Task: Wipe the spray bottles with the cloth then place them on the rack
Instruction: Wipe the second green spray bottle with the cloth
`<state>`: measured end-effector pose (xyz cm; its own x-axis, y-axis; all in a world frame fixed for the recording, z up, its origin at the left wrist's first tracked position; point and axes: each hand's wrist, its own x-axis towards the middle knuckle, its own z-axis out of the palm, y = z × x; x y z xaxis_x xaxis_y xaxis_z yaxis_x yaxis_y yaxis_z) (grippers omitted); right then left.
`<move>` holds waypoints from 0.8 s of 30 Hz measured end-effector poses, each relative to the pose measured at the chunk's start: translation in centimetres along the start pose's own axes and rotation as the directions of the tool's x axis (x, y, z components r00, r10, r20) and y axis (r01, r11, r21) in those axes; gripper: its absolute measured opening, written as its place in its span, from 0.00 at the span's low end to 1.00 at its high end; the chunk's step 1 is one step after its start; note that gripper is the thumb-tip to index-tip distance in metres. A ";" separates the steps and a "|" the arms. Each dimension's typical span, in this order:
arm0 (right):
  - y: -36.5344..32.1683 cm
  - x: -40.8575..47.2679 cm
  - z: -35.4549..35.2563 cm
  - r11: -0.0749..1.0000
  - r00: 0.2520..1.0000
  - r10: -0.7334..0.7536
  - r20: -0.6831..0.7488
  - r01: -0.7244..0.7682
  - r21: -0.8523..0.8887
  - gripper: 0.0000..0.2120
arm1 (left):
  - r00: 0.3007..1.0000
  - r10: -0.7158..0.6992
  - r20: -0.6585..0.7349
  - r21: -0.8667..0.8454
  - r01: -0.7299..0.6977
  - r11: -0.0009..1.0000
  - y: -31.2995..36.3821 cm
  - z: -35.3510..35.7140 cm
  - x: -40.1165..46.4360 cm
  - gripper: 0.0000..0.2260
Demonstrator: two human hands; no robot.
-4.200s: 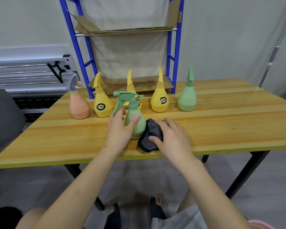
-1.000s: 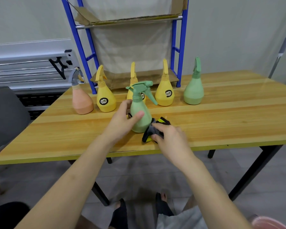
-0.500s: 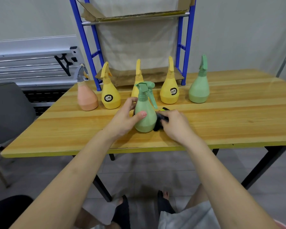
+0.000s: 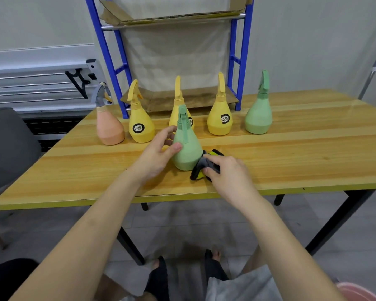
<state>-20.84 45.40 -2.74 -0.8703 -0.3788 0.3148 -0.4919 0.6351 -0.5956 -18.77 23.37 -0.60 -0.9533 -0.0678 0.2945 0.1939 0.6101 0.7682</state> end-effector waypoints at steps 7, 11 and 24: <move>0.7 3.7 -0.1 0.999 0.999 0.036 -0.008 -0.037 -0.034 0.13 | 0.997 0.020 0.071 0.032 -0.023 0.999 -0.2 -0.2 0.2 0.24; 0.6 3.4 0.0 0.999 0.999 0.041 -0.012 -0.041 -0.020 0.15 | 1.000 -0.003 -0.004 -0.066 0.002 0.998 -0.8 0.2 0.1 0.20; 0.3 -1.1 -0.6 0.996 0.999 -0.049 -0.003 0.050 0.077 0.13 | 0.970 -0.036 -0.239 0.021 0.043 0.999 -0.2 2.7 0.1 0.36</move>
<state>-20.02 46.37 -2.82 -0.8450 -0.4078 0.3460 -0.5310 0.5619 -0.6343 -19.55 25.41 -2.27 -0.8768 -0.2765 0.3934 0.1480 0.6234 0.7678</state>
